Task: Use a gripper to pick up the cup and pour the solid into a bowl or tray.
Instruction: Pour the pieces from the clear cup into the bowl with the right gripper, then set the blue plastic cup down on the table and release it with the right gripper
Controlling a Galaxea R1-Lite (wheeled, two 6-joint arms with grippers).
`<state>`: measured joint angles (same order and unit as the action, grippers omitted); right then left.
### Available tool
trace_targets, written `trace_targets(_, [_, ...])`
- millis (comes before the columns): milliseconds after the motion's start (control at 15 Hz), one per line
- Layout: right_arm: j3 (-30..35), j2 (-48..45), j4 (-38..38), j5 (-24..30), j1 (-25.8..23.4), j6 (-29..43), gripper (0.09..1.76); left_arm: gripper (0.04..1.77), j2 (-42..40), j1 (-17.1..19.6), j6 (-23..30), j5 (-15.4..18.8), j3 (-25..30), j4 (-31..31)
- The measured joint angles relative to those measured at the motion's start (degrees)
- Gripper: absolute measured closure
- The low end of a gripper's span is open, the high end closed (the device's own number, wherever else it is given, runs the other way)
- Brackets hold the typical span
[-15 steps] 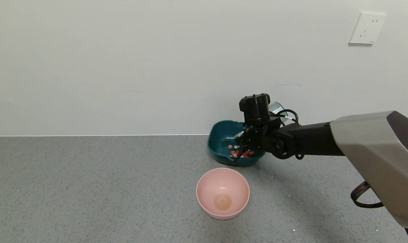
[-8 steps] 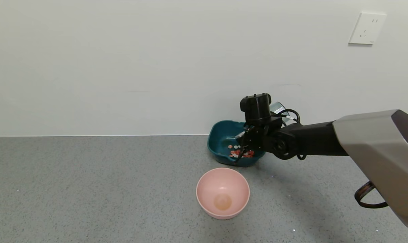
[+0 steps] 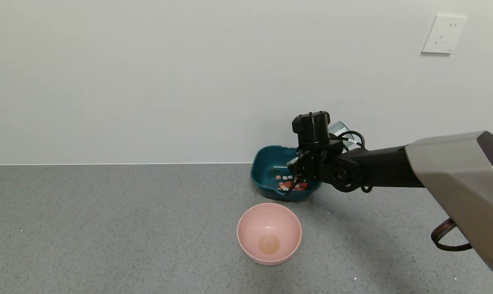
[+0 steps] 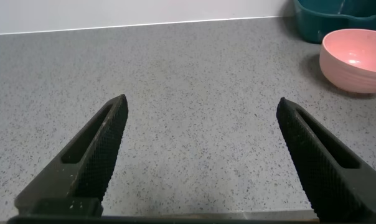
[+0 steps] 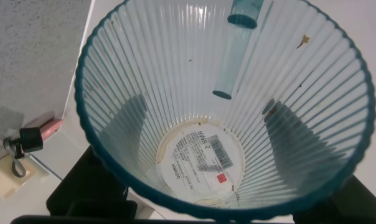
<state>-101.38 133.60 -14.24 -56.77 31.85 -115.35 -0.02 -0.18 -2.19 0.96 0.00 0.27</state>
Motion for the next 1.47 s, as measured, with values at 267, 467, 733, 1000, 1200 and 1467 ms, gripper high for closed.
trace_targets(267, [1.57,-1.18,-1.5,0.41,-0.68,1.21,0.48,0.09,0.0,0.0,0.0,0.02,0.0,0.0])
trace_targets(467, [6.64,-3.19,-2.21,1.84,-1.12,6.3,0.48,0.09,0.0,0.0,0.02,0.0,0.0,0.0])
trace_targets(733, [15.02,-7.39,-2.44,4.9,-2.84,16.73,0.48,0.09,0.0,0.0,0.0,0.0,0.0,0.0])
trace_targets(1000, [21.97,-11.22,-2.46,9.36,-3.35,34.06,0.48,0.09,0.0,0.0,0.0,0.0,0.0,0.0])
trace_targets(1200, [26.32,-13.99,-5.81,14.52,-4.27,43.0,0.48,0.09,0.0,0.0,0.0,0.0,0.0,0.0])
trace_targets(1467, [29.6,-16.65,-16.76,18.96,-7.27,48.13,0.48,0.09,0.0,0.0,0.0,0.0,0.0,-0.02])
